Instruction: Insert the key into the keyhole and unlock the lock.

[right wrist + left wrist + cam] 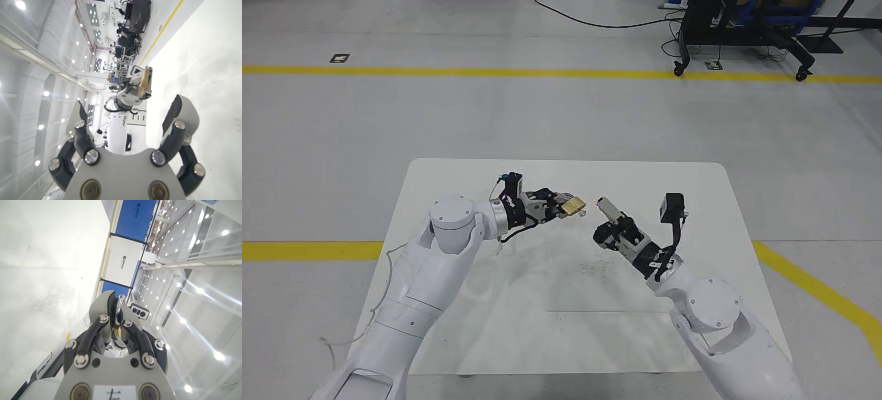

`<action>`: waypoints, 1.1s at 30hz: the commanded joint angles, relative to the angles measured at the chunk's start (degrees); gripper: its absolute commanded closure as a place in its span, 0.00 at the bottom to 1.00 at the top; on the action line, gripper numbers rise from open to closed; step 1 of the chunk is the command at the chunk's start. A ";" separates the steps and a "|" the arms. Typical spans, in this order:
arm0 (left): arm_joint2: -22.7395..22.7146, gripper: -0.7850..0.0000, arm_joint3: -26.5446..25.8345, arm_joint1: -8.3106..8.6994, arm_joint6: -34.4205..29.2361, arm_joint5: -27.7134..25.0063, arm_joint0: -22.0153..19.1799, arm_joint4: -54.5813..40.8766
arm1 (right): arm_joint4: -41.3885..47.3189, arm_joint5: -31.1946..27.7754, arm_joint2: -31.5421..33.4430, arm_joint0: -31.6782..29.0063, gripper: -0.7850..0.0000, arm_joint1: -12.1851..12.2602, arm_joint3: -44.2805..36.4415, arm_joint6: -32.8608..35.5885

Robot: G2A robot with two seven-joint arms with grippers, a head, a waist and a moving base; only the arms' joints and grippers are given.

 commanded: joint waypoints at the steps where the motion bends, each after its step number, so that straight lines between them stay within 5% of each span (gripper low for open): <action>1: 0.19 1.00 0.37 -0.04 -0.08 0.43 -0.16 -0.36 | 2.21 -3.12 2.83 -2.54 0.58 0.25 -2.78 1.21; 2: 0.24 1.00 0.50 -0.07 -0.17 0.44 -0.24 -0.67 | 3.38 -4.42 3.91 -3.76 0.88 0.34 -3.77 1.89; 3: 0.32 1.00 0.65 -0.08 -0.25 0.54 -0.30 -0.83 | 3.86 -5.89 4.83 -4.69 1.00 0.42 -4.83 2.55; 14: 0.40 1.00 3.79 -0.53 -5.39 2.14 -0.80 -9.11 | 0.26 -16.64 1.34 -5.21 1.00 -0.08 -3.06 4.53; 33: 1.55 1.00 6.34 -0.83 -7.62 2.66 -2.05 -13.37 | -15.55 -15.89 -7.37 2.94 1.00 -2.28 6.10 -6.84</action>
